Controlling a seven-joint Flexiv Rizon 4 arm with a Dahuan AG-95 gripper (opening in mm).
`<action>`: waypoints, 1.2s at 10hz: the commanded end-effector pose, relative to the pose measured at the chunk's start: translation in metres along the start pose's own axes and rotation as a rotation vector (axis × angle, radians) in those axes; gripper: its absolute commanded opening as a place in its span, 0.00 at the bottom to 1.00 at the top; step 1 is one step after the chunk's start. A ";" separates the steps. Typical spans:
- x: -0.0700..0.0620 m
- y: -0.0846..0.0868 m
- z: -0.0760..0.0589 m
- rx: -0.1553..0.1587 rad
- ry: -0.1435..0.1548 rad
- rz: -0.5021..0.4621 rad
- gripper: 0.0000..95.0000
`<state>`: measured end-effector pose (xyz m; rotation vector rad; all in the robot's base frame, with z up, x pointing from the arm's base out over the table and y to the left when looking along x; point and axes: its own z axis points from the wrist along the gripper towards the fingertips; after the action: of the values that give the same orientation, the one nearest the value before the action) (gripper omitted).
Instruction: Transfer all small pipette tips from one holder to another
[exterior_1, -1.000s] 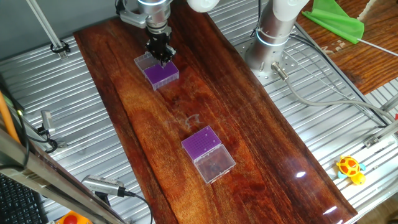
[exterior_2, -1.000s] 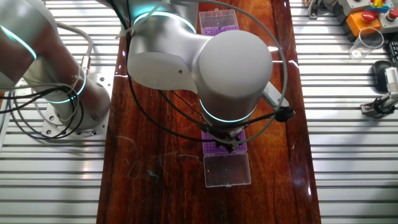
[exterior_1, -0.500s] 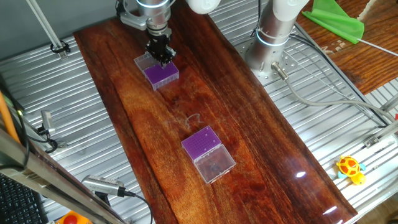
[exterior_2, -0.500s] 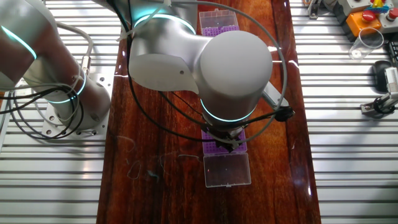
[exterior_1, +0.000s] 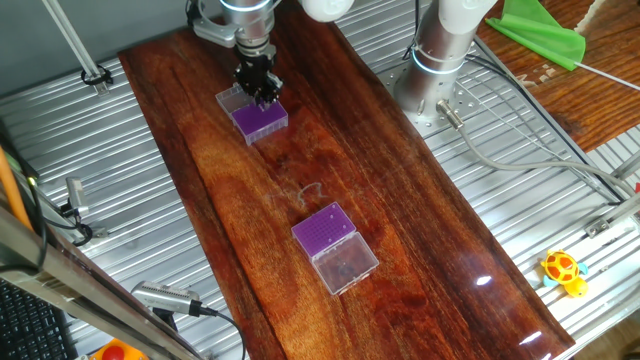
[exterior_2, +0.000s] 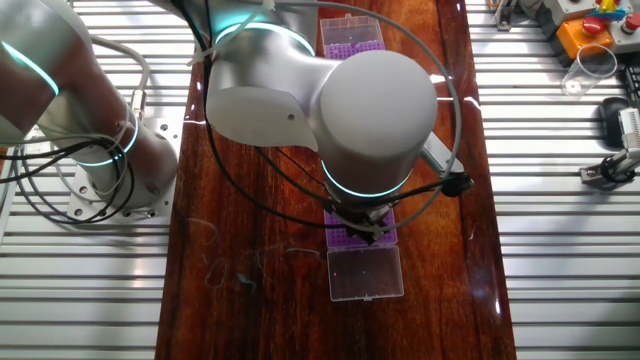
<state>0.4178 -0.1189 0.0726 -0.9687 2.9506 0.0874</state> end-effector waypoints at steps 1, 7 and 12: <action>-0.010 0.015 -0.005 0.002 0.002 0.022 0.20; -0.086 0.108 -0.022 0.007 0.025 0.195 0.20; -0.091 0.113 -0.021 -0.012 0.049 0.130 0.00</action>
<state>0.4241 0.0244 0.1024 -0.7129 3.0762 0.0790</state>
